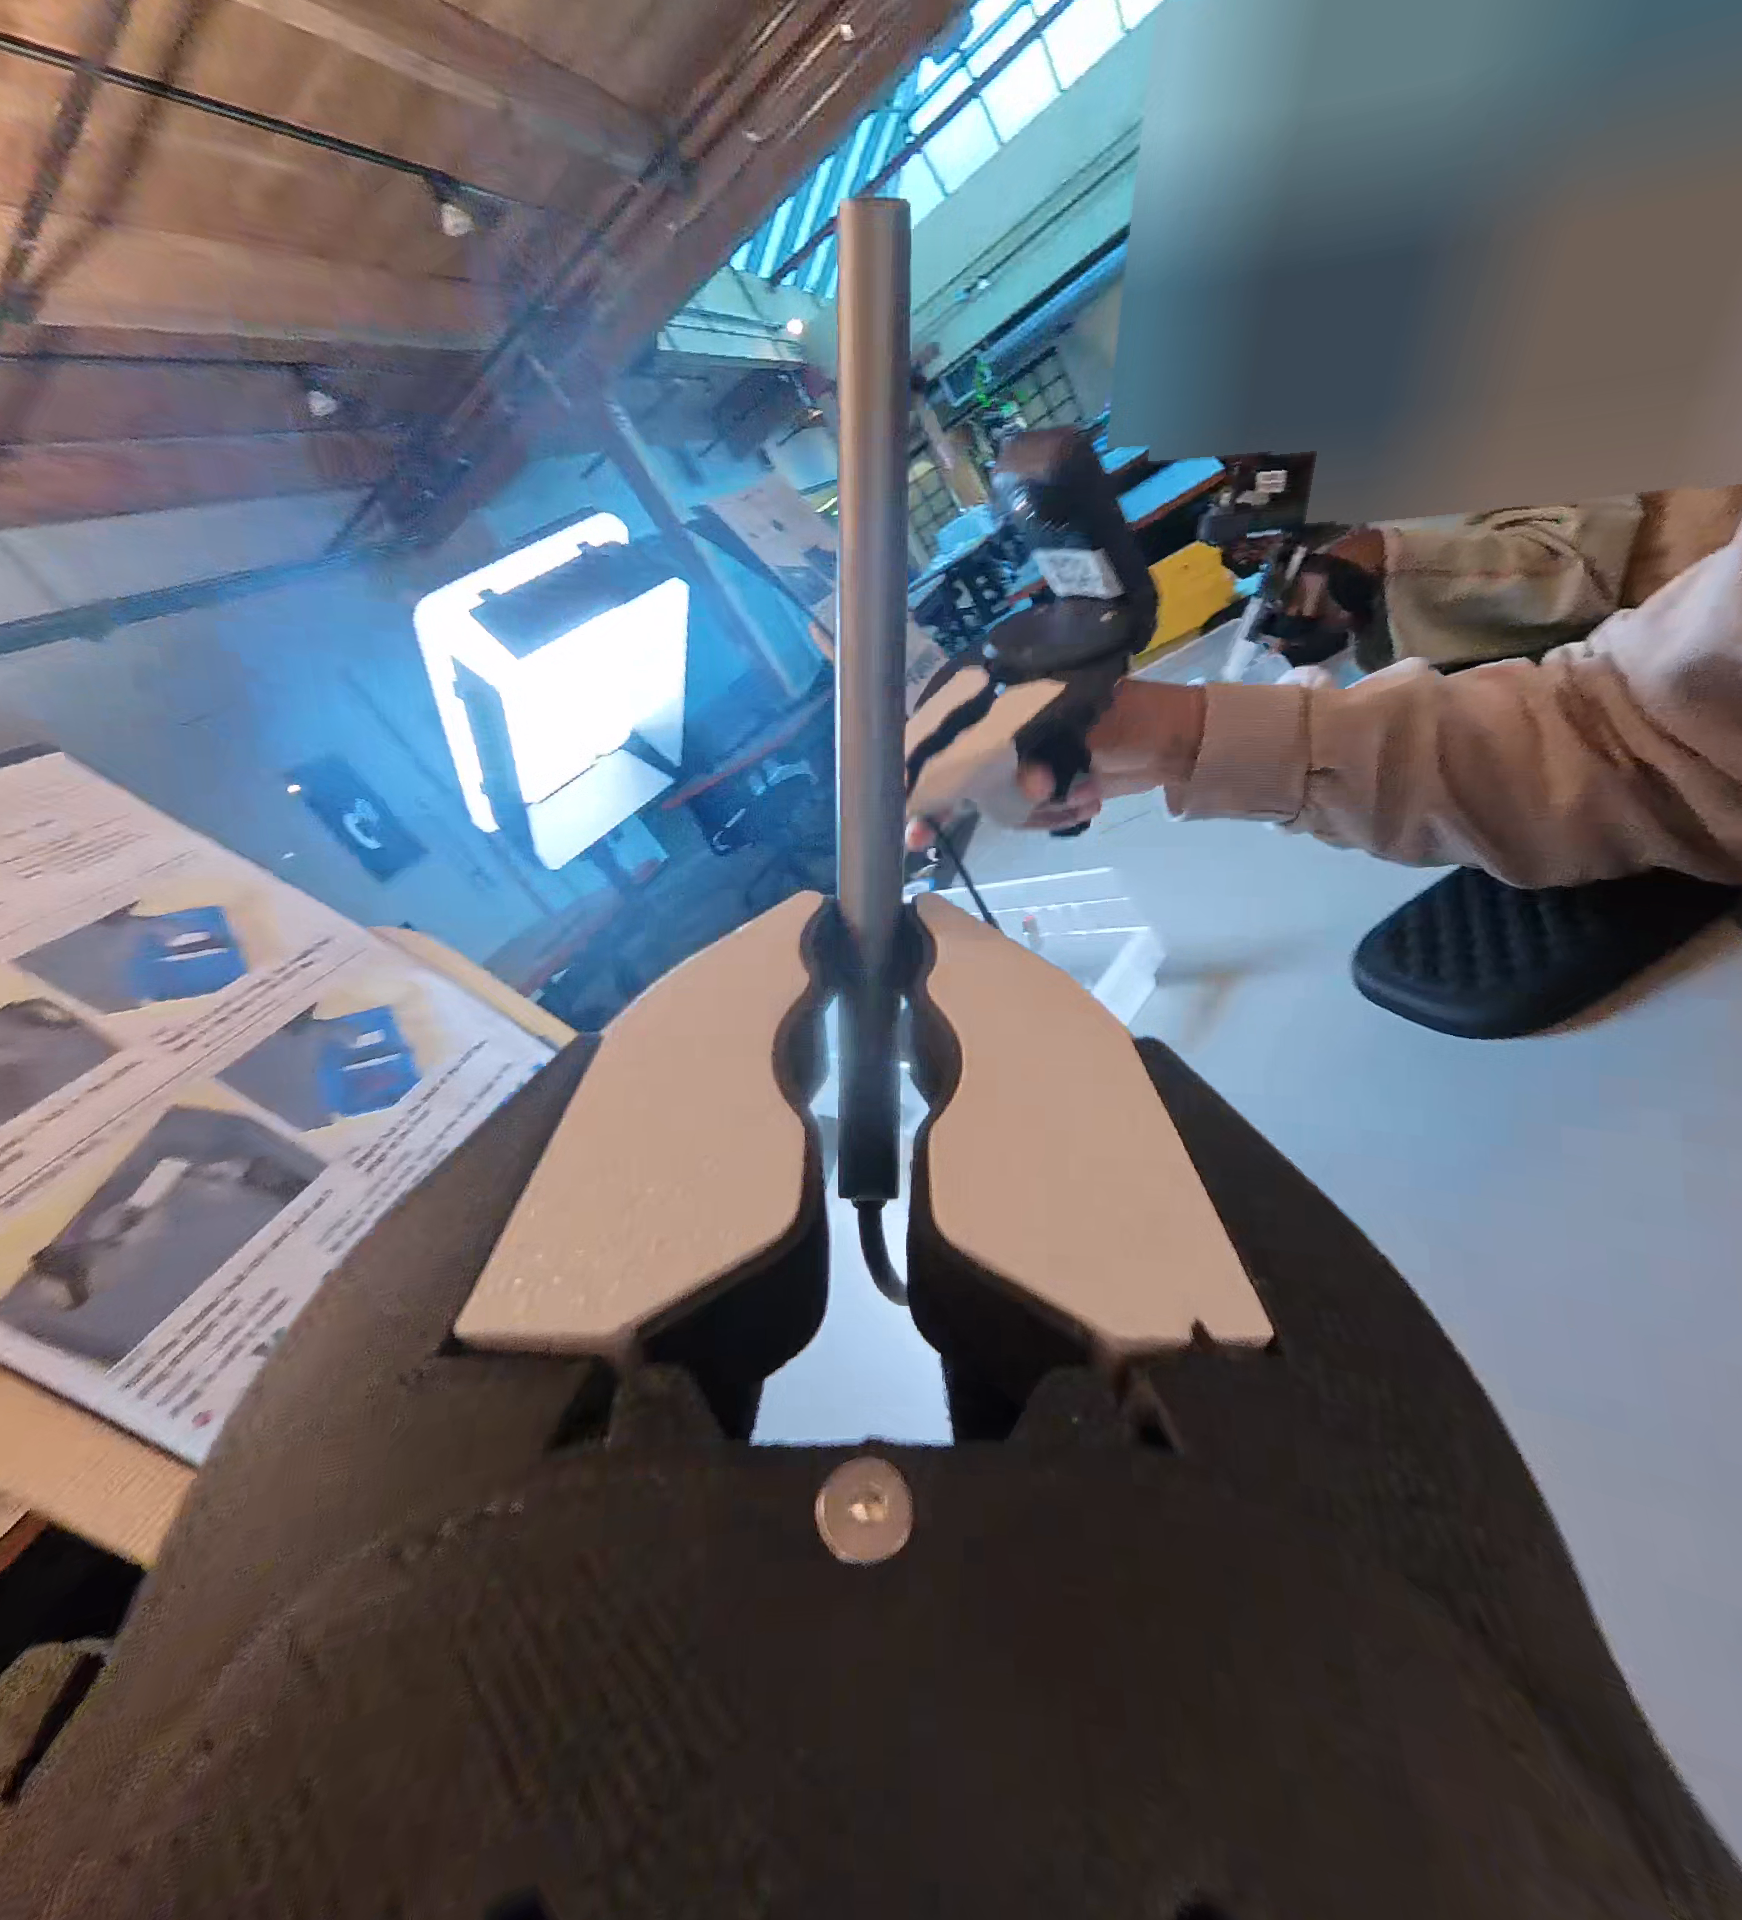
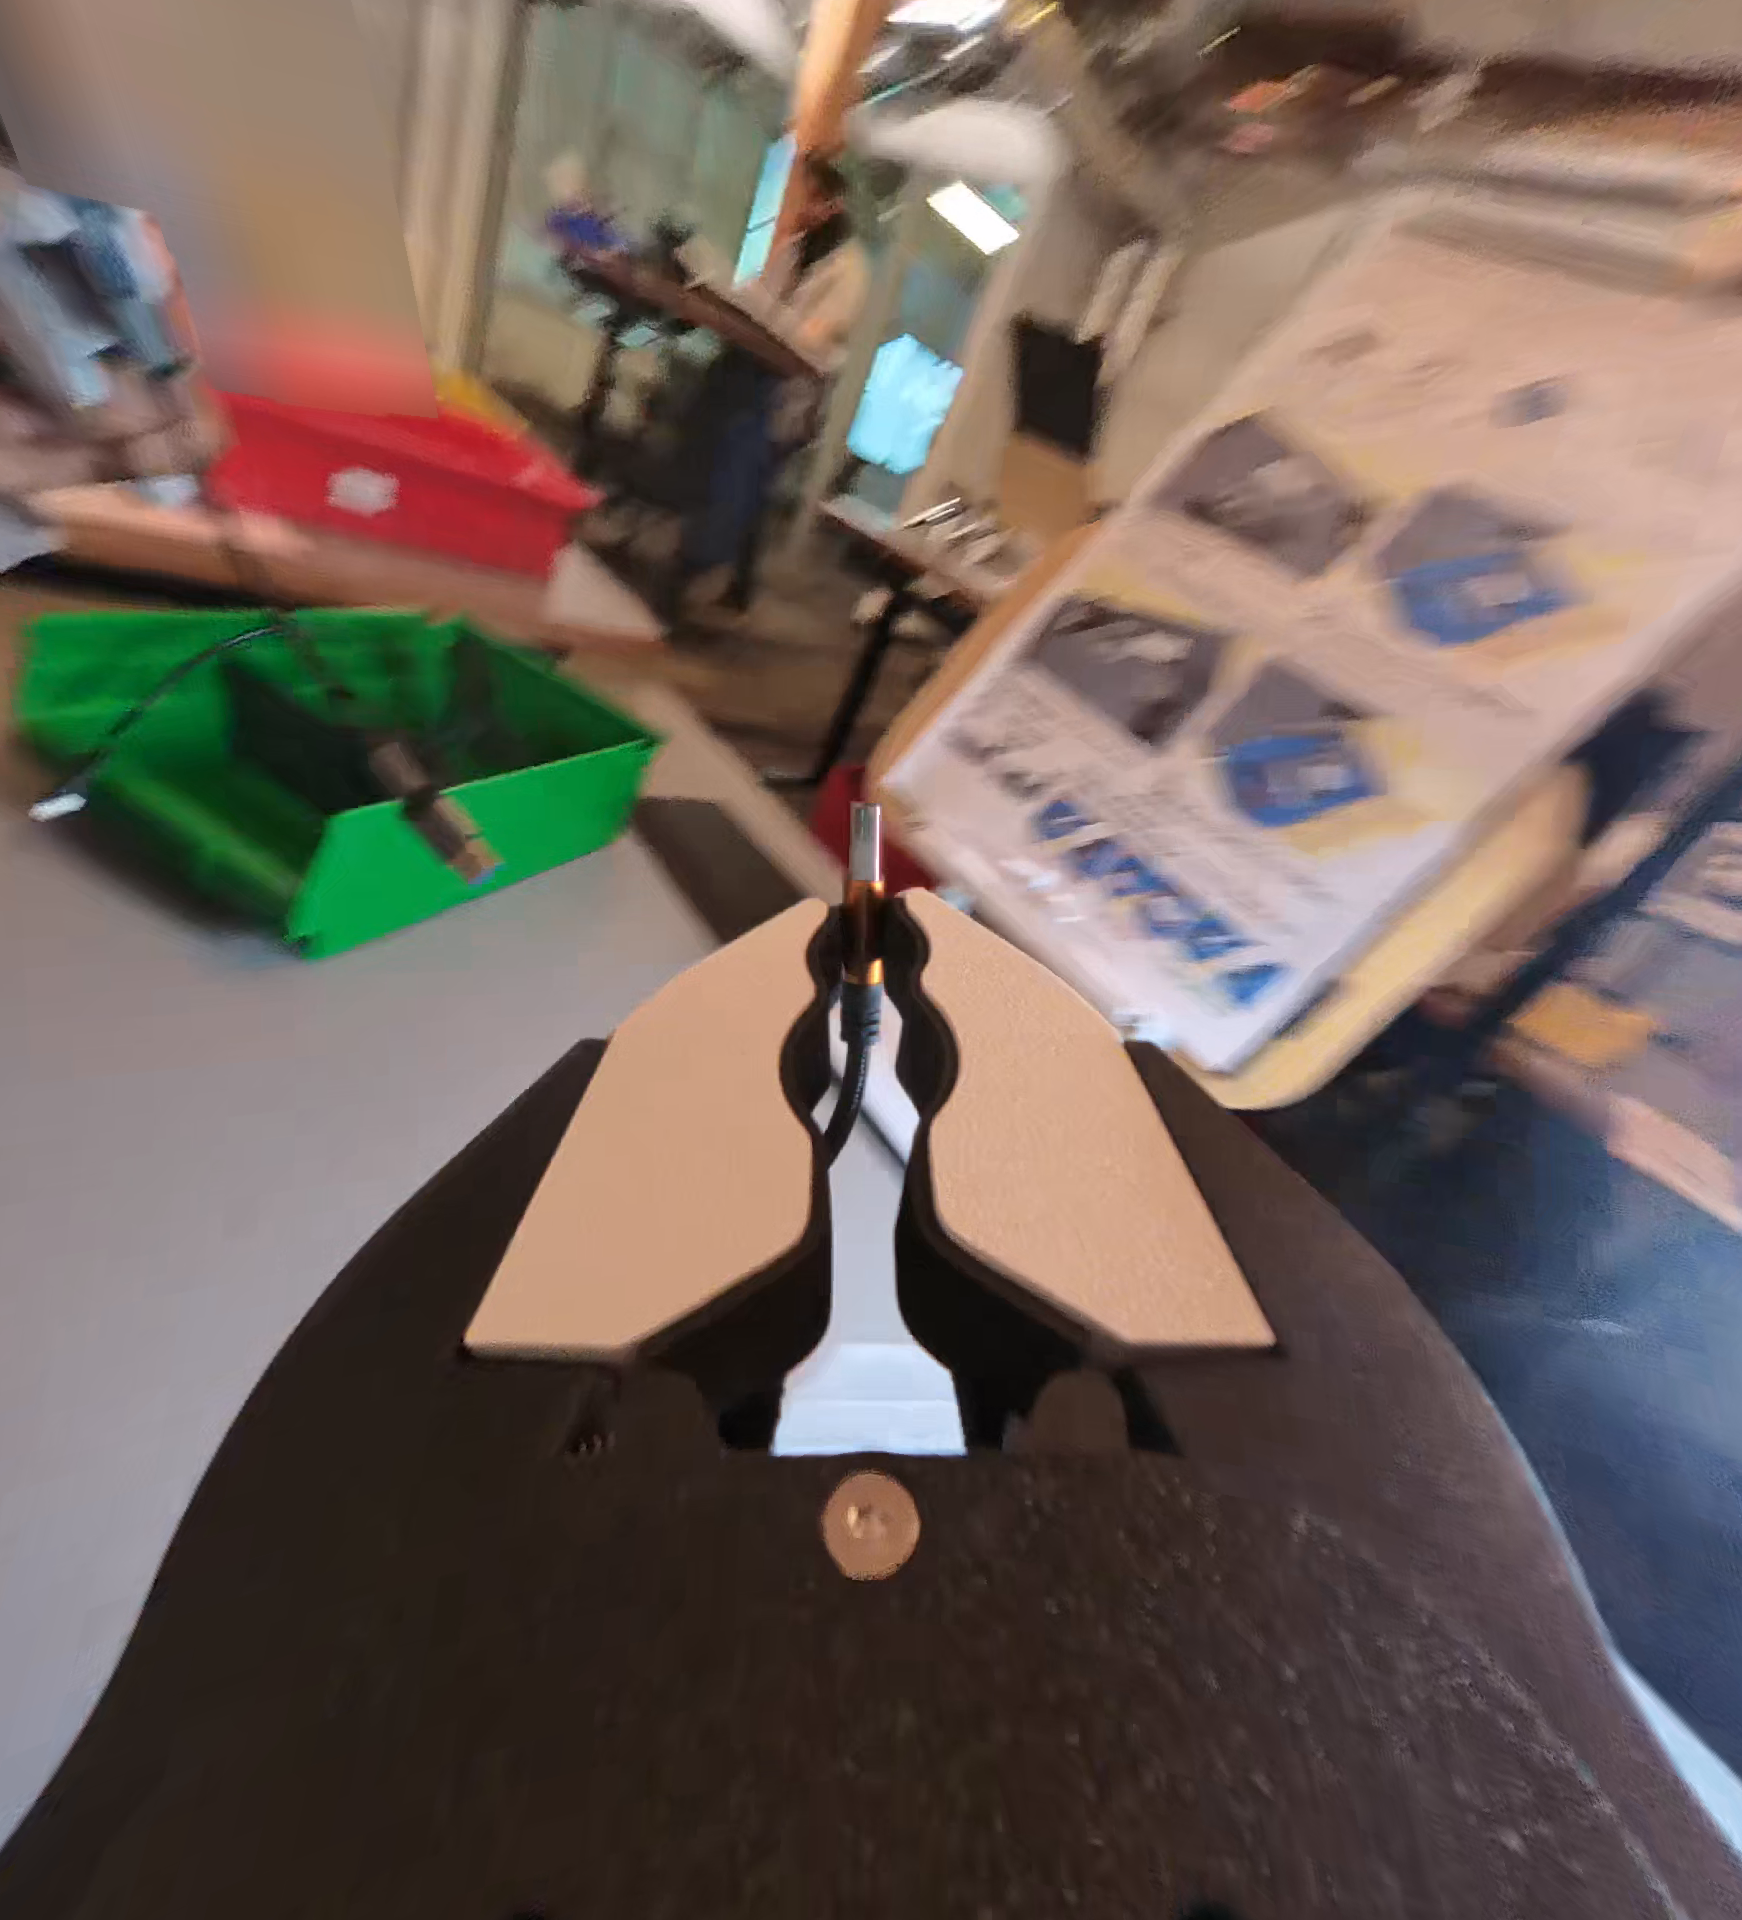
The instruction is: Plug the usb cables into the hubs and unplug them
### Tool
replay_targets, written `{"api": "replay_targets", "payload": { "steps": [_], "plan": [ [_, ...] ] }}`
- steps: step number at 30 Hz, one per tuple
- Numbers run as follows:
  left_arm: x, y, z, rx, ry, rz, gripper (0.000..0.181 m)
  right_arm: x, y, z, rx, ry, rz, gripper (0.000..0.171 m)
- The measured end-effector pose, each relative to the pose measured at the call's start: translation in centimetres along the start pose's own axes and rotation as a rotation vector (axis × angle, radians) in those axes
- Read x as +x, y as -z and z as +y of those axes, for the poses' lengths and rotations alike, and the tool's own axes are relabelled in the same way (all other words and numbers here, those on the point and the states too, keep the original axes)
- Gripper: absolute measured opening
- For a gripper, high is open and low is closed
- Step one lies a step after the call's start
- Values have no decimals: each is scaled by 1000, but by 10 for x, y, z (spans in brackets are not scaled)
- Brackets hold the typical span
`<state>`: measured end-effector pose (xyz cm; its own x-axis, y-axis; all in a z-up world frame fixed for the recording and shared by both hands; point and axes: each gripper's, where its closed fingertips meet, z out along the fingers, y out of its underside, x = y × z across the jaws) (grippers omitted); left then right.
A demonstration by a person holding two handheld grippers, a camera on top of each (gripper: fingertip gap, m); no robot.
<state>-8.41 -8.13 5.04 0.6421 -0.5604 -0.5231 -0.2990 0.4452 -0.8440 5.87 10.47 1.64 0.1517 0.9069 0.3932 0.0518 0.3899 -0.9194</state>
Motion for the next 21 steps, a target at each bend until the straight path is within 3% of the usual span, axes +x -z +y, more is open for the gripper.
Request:
{"api": "replay_targets", "payload": {
  "steps": [5,7,10,16,19,21],
  "plan": [
    [1,-14,18,-32,30,3,11,81,63,-31,249,-36,389,7],
    [6,-22,26,-58,32,23,11,98,73,-24,263,-9,480,7],
    [11,-29,35,-84,35,42,11,111,63,9,210,-70,481,7],
    [13,-30,40,-97,44,52,11,107,20,107,-116,-177,375,7],
    [13,-31,41,-94,46,53,11,101,22,160,-427,-189,315,8],
    [14,-31,40,-86,52,56,11,90,32,189,-624,-206,244,22]
  ]
}}
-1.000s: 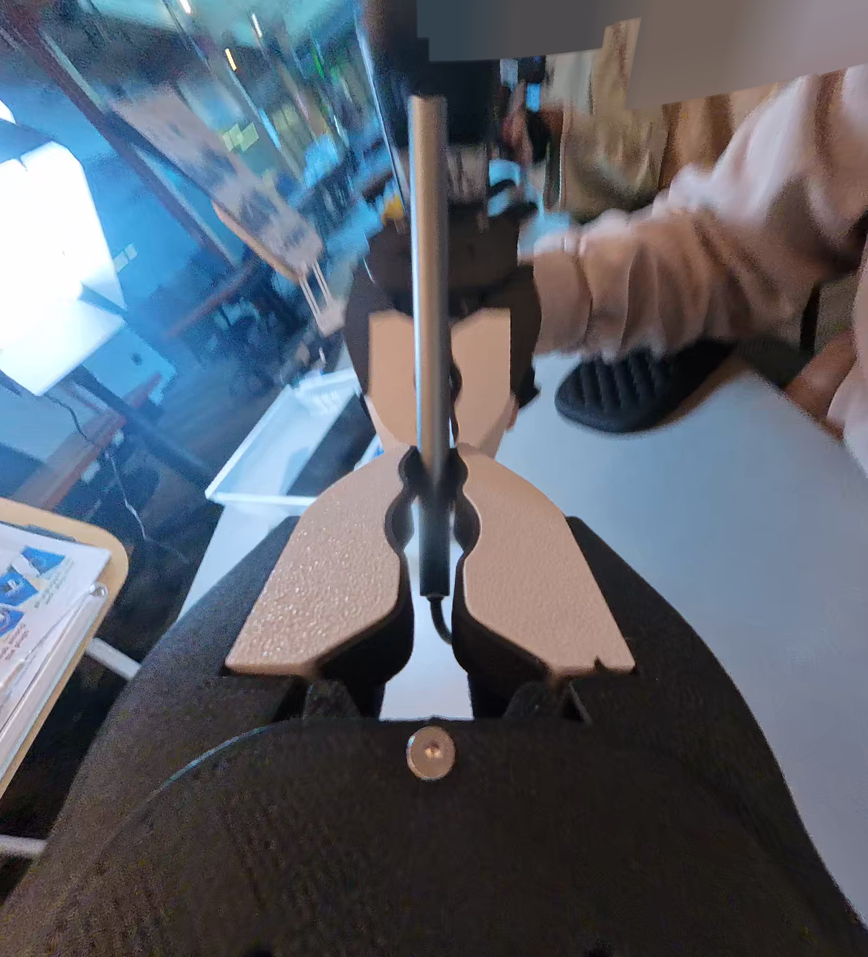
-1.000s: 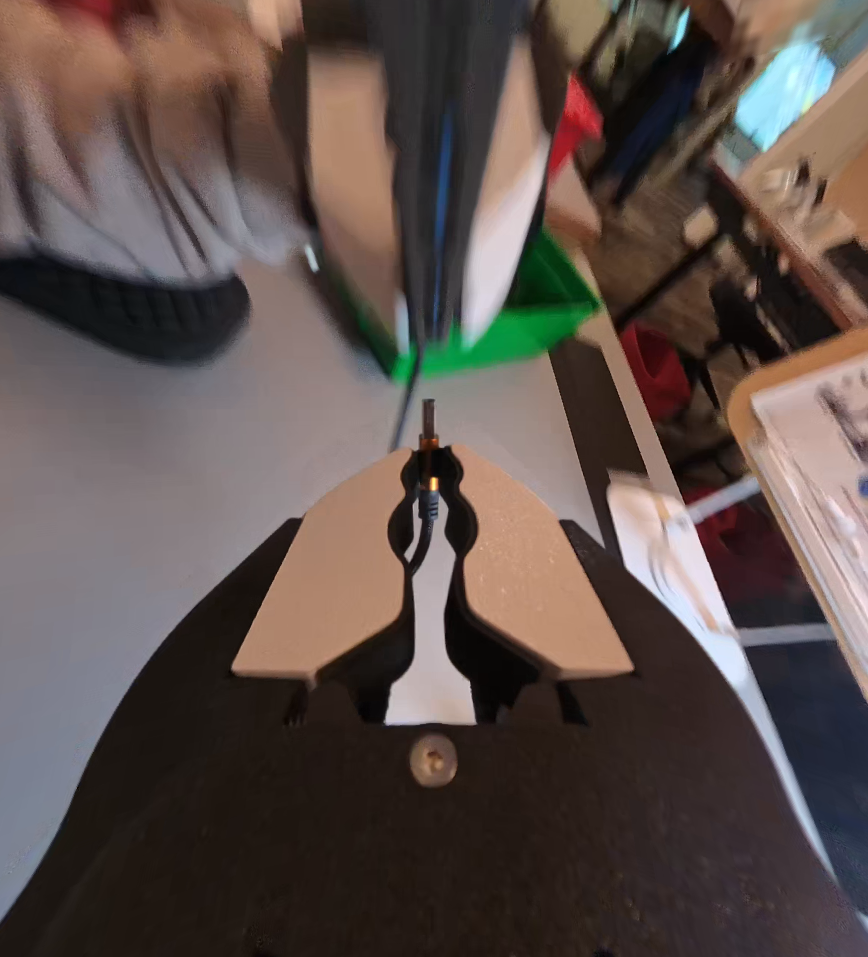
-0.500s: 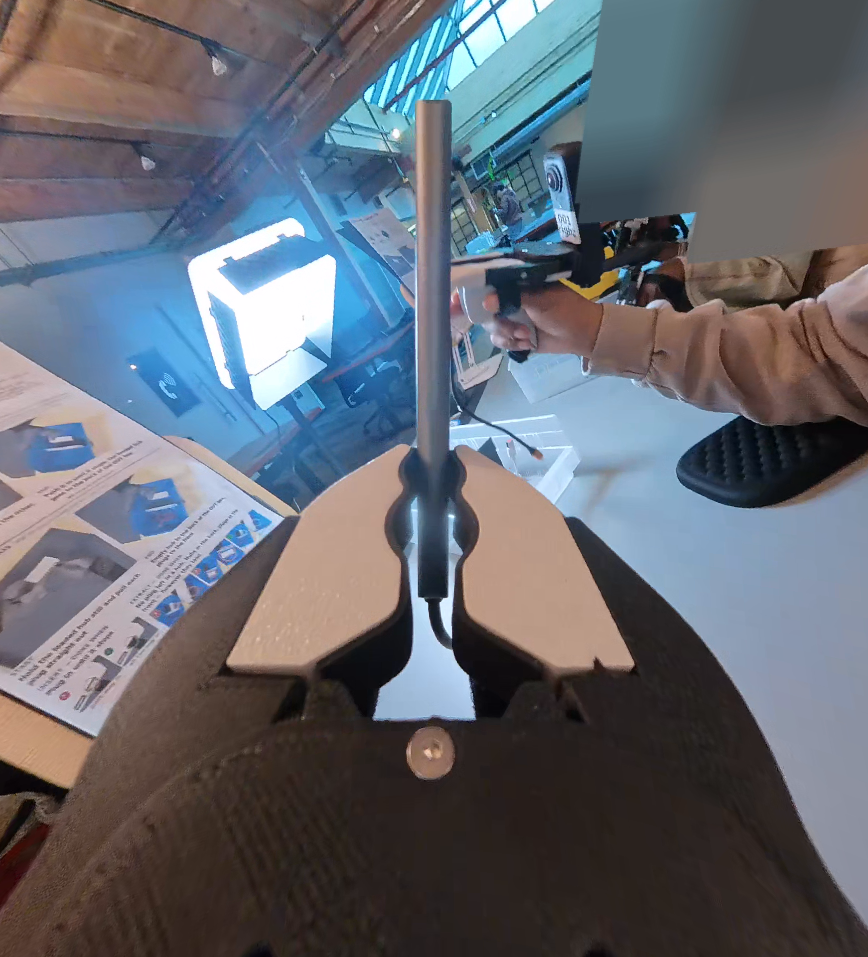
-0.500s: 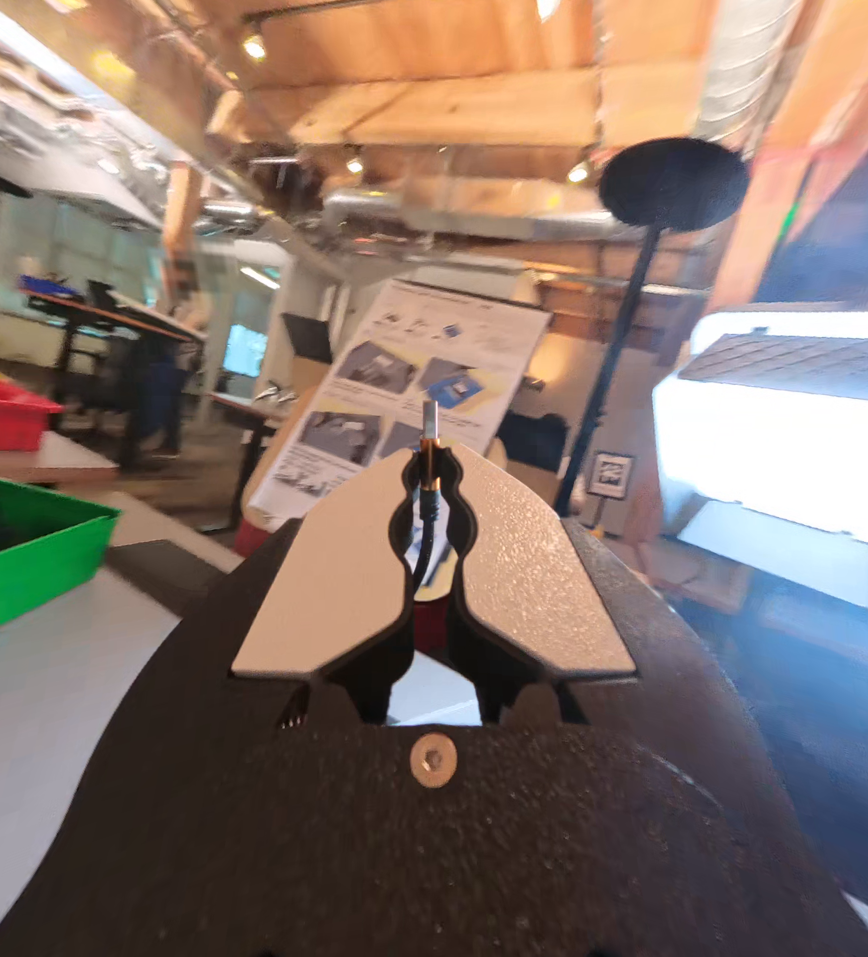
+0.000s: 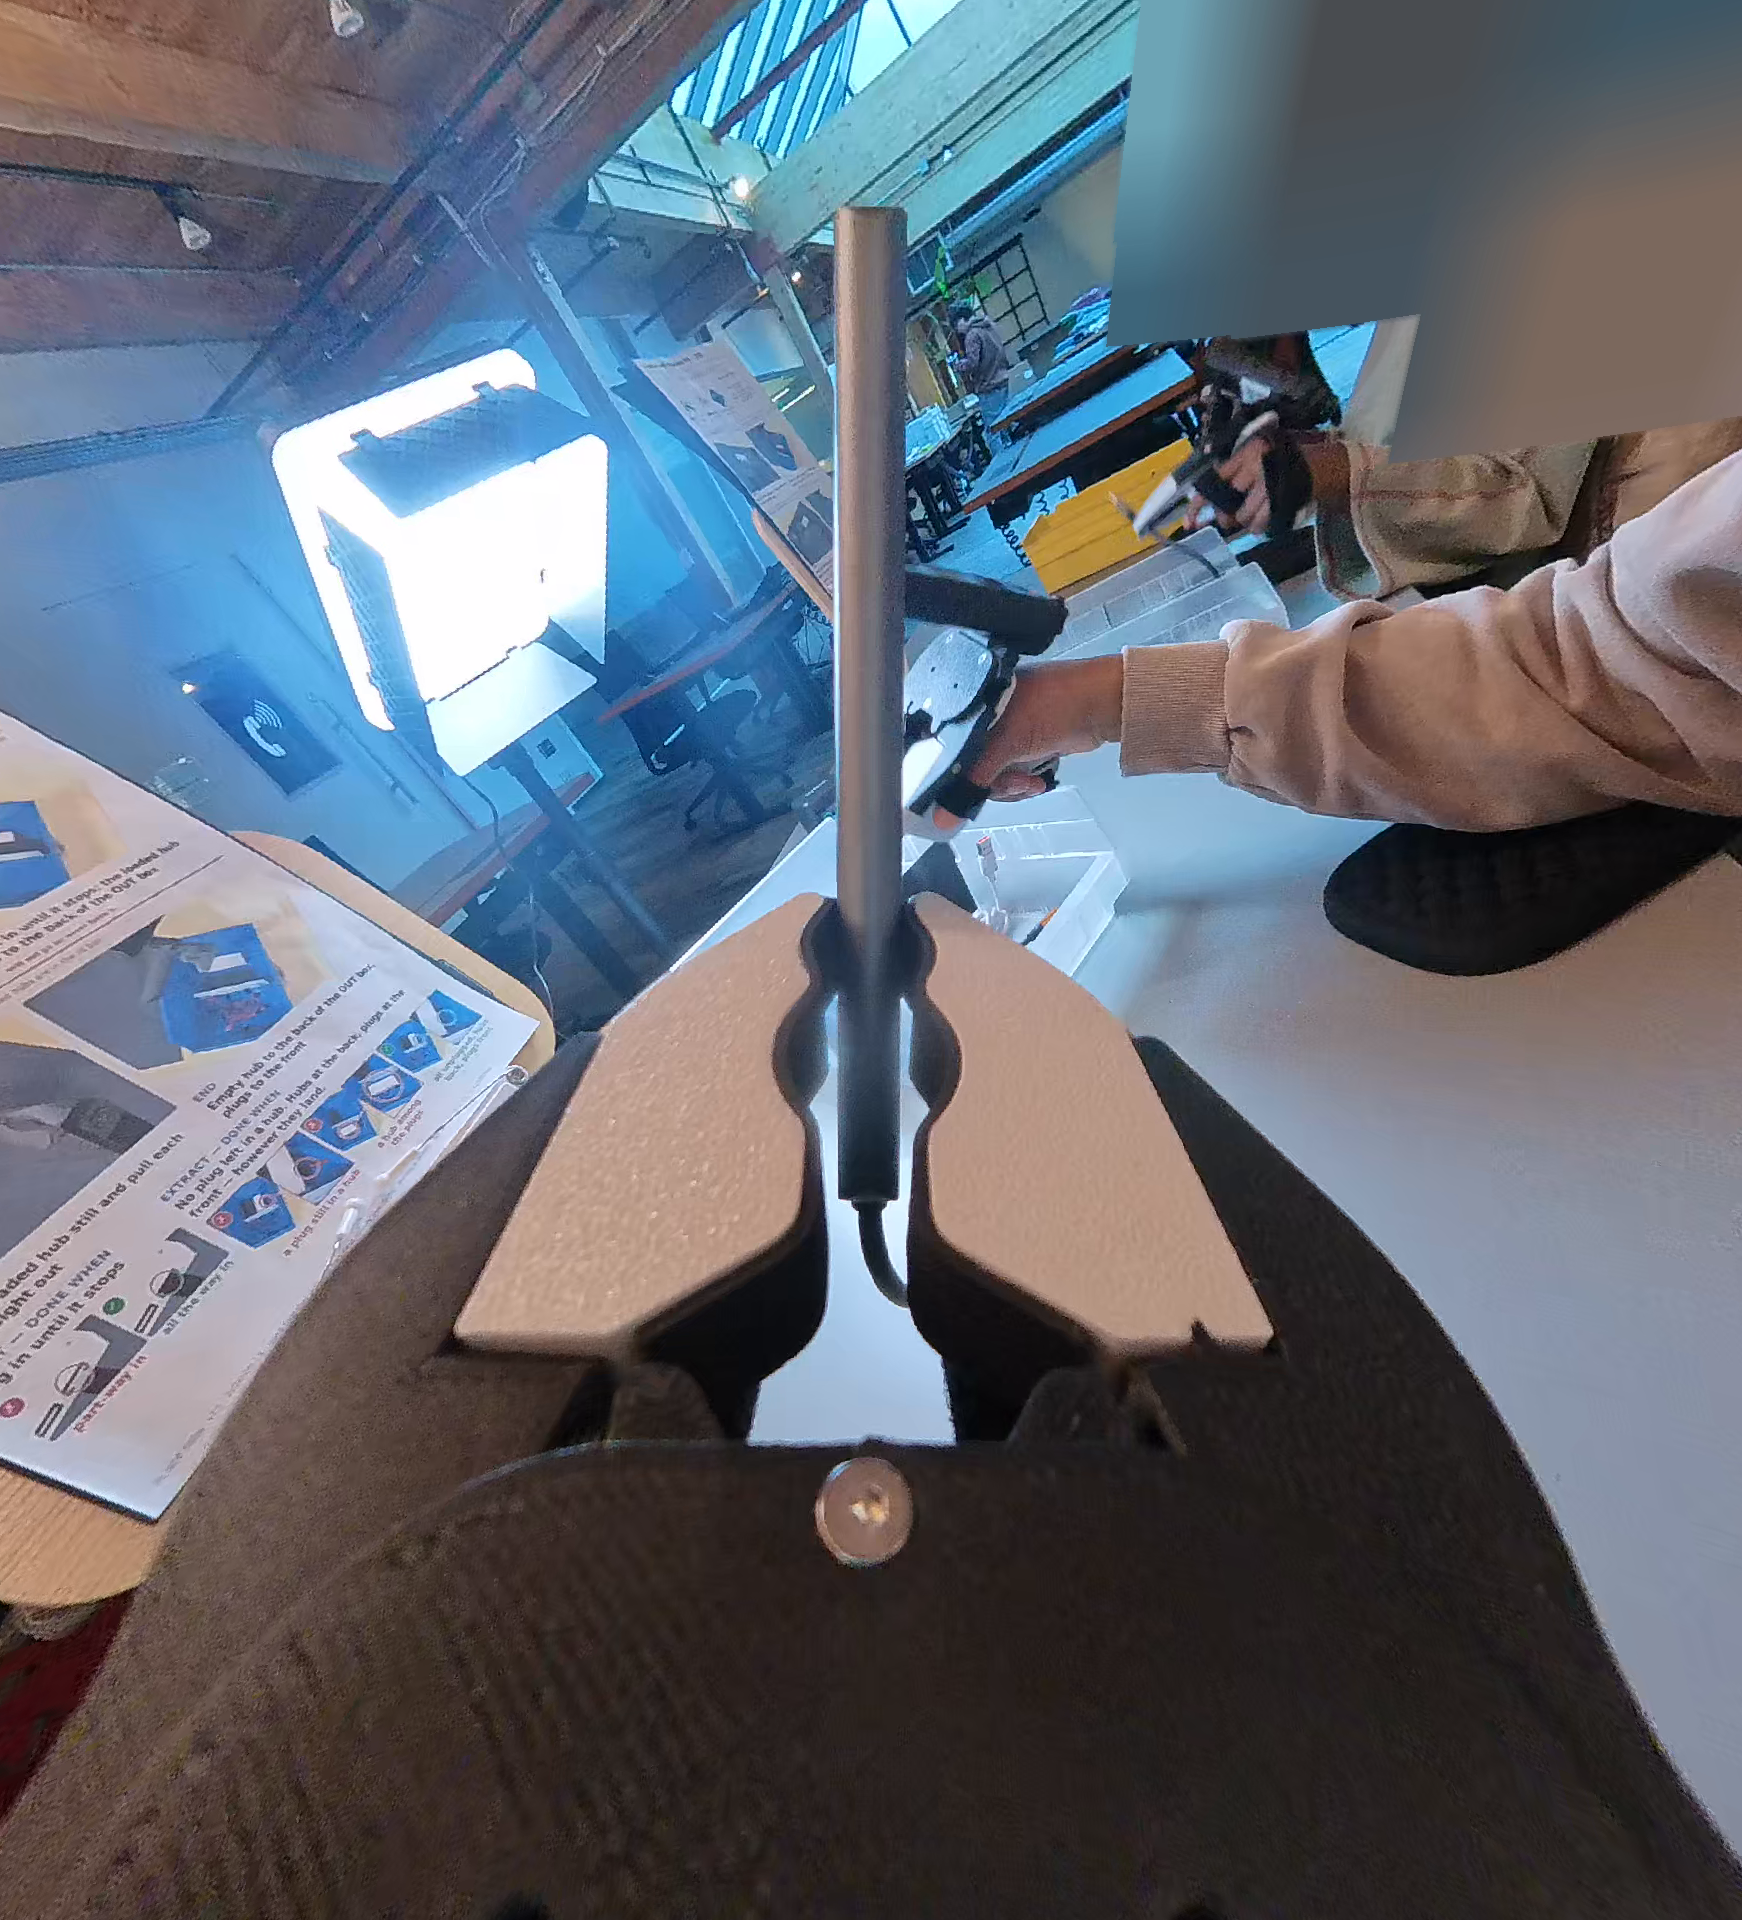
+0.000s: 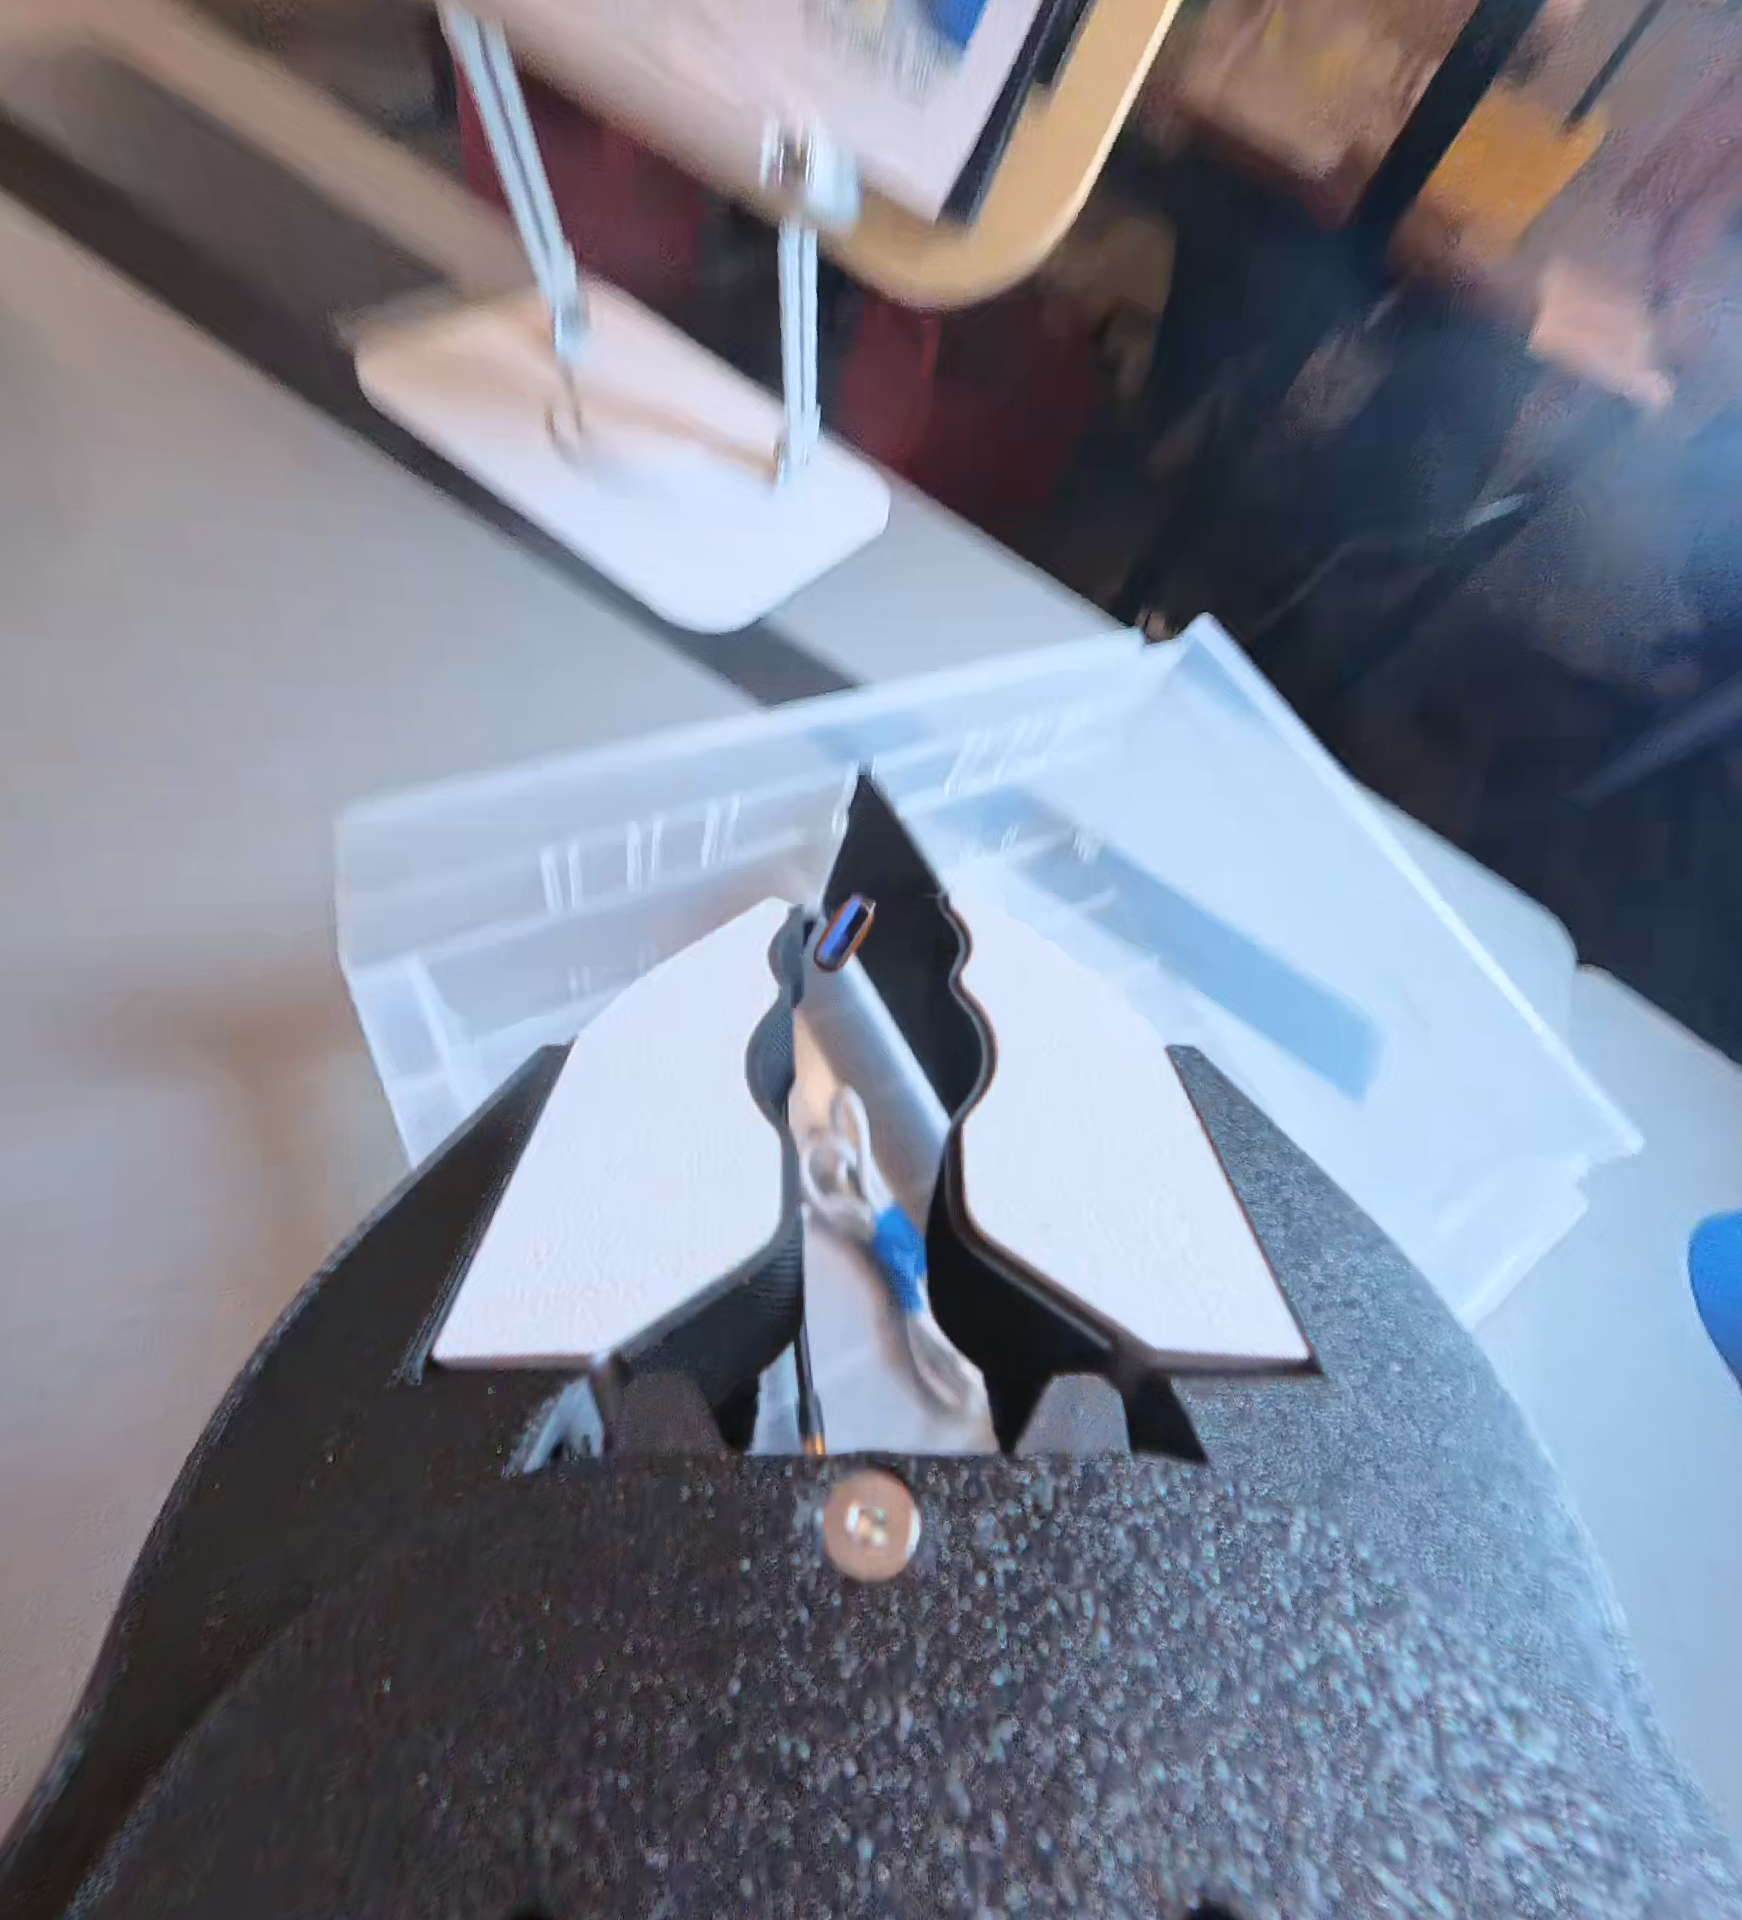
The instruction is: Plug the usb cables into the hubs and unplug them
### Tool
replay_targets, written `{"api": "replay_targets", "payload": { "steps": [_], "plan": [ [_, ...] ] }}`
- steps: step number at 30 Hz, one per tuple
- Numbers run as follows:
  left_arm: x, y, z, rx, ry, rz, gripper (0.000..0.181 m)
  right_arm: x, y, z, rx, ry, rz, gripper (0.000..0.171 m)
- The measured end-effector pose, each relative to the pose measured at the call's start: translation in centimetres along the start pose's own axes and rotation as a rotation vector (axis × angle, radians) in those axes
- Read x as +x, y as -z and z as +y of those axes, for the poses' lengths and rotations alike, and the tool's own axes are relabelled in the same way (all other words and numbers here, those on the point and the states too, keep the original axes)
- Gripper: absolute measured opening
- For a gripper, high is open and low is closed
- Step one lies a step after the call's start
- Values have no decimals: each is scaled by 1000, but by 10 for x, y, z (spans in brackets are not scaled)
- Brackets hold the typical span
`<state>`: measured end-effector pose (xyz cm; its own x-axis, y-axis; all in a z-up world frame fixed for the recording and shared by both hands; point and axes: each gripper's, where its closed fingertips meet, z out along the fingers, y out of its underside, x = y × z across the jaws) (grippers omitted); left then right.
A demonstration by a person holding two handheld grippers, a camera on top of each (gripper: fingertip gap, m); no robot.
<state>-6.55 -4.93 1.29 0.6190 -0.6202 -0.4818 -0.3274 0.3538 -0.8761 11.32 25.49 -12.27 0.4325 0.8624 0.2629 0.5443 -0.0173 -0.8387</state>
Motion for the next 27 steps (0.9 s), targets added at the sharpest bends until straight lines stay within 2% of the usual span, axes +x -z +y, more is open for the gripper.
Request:
{"api": "replay_targets", "payload": {
  "steps": [2,5,9,11,14,17,19,22,27],
  "plan": [
    [1,-1,1,8,9,7,11,-3,2,23,-156,34,-33,36],
    [4,-5,3,11,21,21,11,6,16,23,-192,68,9,46],
    [8,-10,6,27,48,45,11,9,48,-19,-26,79,56,47],
    [10,-14,8,41,69,59,11,-8,65,-48,96,106,18,46],
    [15,-21,10,80,122,87,11,-62,86,-90,269,170,-147,41],
    [20,-29,11,120,177,117,11,-145,95,-111,349,272,-403,40],
    [25,-34,12,149,211,145,11,-201,92,-110,342,355,-545,40],
    [37,-42,11,188,249,197,11,-268,75,-97,306,470,-654,40],
    [53,-54,9,244,305,262,11,-311,57,-76,248,493,-753,34]
  ]
}}
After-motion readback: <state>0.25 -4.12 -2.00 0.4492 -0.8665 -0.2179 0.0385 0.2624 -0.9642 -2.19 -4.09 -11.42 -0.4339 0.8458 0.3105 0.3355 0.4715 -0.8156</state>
